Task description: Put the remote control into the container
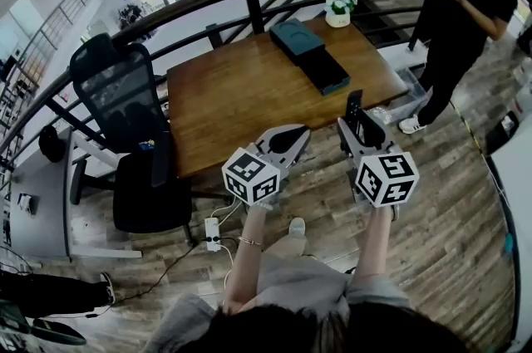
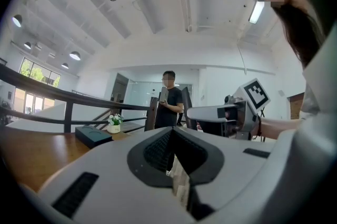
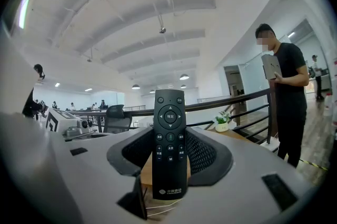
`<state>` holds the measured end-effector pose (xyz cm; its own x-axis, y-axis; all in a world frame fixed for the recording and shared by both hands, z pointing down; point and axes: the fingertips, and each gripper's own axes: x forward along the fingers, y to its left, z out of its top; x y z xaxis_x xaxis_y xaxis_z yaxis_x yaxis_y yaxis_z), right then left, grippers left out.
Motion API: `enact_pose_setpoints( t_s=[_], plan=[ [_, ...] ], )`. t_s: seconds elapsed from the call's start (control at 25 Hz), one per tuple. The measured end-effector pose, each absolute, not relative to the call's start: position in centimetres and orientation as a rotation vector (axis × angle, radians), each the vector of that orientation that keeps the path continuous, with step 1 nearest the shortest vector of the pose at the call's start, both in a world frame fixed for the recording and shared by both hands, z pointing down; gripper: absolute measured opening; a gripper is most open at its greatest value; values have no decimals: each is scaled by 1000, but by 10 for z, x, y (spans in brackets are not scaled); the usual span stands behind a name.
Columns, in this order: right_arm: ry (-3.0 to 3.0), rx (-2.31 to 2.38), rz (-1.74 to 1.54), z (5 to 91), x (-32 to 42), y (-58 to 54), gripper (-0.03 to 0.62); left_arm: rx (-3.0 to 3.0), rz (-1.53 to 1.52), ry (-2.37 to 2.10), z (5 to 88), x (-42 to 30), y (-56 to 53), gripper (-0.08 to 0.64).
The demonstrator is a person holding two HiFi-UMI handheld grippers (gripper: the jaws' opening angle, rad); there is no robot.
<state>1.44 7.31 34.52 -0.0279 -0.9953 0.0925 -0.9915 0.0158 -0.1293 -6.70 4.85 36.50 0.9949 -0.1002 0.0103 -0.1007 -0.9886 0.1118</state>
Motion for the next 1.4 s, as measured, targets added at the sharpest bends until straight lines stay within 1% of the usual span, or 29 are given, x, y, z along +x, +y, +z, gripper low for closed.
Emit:
enact_pose_setpoints(
  t_s=[0.24,0.64,1.08,1.4],
  plan=[
    [2203,-2204,-242,343,45,41,202,3037,-14,-113,356,-37,13,3],
    [2199,-2224,-248,342,69,1,202,3047,-7,-85,353,-10,-32,3],
    [2198,-2246,-263,349,79,-24,202,3037,6,-41,364,5,-50,3],
    [2262,-2212,-295,357,86,-50,202,3013,28,-114,372,11,-71,3]
  ],
)
